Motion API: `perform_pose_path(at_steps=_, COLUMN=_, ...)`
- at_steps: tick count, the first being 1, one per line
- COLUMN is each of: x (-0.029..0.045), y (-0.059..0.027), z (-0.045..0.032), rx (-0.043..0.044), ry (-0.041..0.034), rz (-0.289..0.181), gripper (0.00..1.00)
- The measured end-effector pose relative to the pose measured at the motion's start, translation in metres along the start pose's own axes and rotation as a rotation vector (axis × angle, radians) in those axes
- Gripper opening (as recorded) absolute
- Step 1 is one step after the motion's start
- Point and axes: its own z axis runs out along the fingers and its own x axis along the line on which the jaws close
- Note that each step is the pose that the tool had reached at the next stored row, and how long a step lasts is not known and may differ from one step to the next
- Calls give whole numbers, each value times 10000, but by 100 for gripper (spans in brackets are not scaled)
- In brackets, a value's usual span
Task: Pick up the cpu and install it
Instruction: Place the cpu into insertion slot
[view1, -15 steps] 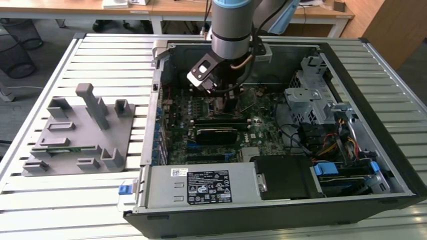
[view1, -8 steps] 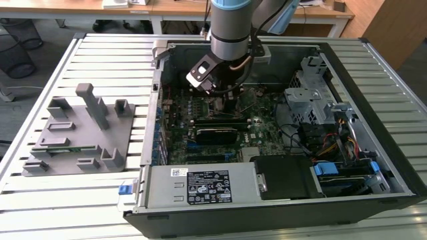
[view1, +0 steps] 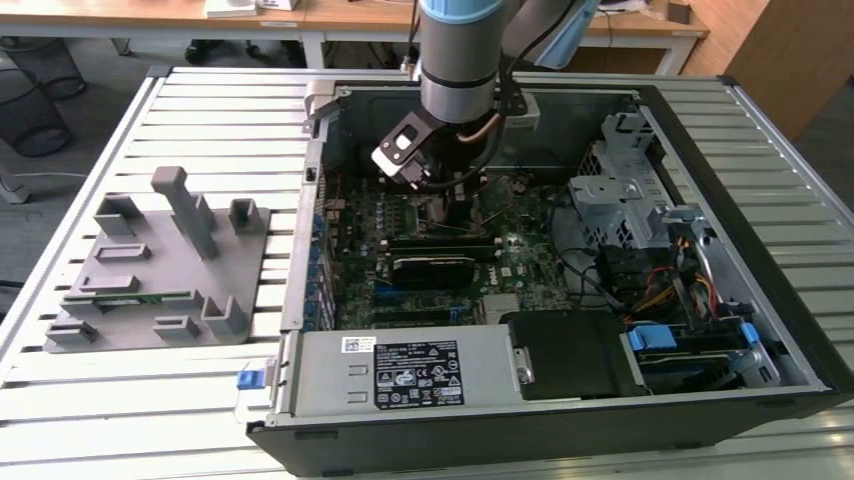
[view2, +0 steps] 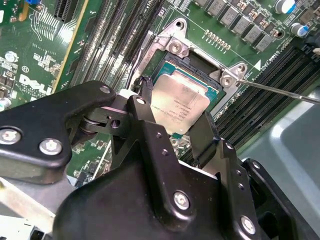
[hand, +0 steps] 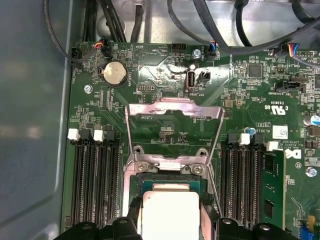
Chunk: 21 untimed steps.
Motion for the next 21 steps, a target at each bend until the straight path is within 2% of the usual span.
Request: perform_pose_path(at_steps=21, x=0, y=-5, z=59, rx=-1, ry=-3, rz=81, gripper=54)
